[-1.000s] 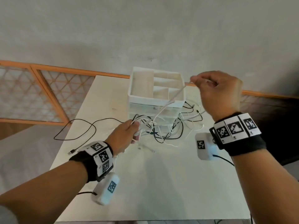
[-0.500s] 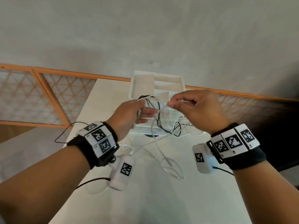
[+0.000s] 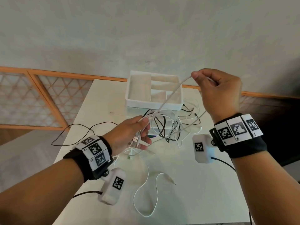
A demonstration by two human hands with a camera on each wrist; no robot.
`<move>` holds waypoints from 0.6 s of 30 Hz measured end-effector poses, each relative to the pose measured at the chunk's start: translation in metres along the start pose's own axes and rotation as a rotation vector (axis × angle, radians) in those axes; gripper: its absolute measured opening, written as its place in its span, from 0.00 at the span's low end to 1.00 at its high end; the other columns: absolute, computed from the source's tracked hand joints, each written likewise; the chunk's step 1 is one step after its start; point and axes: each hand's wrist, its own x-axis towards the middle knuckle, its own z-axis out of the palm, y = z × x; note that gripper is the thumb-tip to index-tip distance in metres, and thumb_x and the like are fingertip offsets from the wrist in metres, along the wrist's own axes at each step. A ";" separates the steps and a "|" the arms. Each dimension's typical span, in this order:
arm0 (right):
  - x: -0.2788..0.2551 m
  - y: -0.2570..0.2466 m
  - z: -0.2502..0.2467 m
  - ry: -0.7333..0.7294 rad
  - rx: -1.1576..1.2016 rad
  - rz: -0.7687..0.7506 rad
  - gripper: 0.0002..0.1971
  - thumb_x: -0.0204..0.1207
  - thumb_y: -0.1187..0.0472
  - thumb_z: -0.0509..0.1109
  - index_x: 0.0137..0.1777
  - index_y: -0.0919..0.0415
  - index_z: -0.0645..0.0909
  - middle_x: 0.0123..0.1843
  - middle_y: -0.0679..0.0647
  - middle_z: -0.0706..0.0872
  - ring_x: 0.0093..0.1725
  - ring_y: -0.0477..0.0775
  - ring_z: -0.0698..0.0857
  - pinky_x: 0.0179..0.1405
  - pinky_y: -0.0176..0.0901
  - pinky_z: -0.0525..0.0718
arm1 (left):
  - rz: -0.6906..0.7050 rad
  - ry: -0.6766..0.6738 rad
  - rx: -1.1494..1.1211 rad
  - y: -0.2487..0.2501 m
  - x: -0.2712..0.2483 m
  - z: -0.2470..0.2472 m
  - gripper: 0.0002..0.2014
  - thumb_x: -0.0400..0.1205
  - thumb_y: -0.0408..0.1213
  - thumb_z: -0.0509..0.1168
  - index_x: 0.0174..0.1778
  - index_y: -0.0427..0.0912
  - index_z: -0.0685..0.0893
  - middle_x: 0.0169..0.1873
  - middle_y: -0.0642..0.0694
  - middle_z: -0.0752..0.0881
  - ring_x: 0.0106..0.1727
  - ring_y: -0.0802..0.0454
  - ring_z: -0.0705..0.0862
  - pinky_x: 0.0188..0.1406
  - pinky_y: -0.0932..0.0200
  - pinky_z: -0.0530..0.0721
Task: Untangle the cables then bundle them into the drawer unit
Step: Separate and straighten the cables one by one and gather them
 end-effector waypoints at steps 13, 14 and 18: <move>-0.067 0.129 -0.009 -0.752 -0.667 0.403 0.08 0.78 0.50 0.74 0.45 0.53 0.90 0.42 0.53 0.89 0.47 0.58 0.87 0.45 0.42 0.80 | 0.249 0.311 -0.083 0.045 -0.015 -0.026 0.12 0.83 0.47 0.68 0.34 0.52 0.79 0.26 0.52 0.67 0.24 0.56 0.60 0.16 0.66 0.59; -0.088 0.153 -0.011 -0.839 -0.803 0.505 0.09 0.79 0.50 0.72 0.49 0.52 0.91 0.49 0.53 0.91 0.52 0.58 0.88 0.50 0.42 0.81 | 0.259 0.310 -0.066 0.046 -0.017 -0.028 0.12 0.81 0.47 0.70 0.32 0.52 0.79 0.26 0.53 0.67 0.24 0.56 0.60 0.18 0.65 0.58; -0.114 0.188 -0.002 -0.547 -0.469 1.106 0.11 0.81 0.57 0.68 0.51 0.62 0.89 0.37 0.59 0.88 0.24 0.57 0.87 0.24 0.41 0.83 | 0.186 0.347 0.040 0.032 -0.019 -0.032 0.08 0.79 0.45 0.74 0.35 0.51 0.84 0.25 0.53 0.69 0.22 0.56 0.63 0.20 0.64 0.58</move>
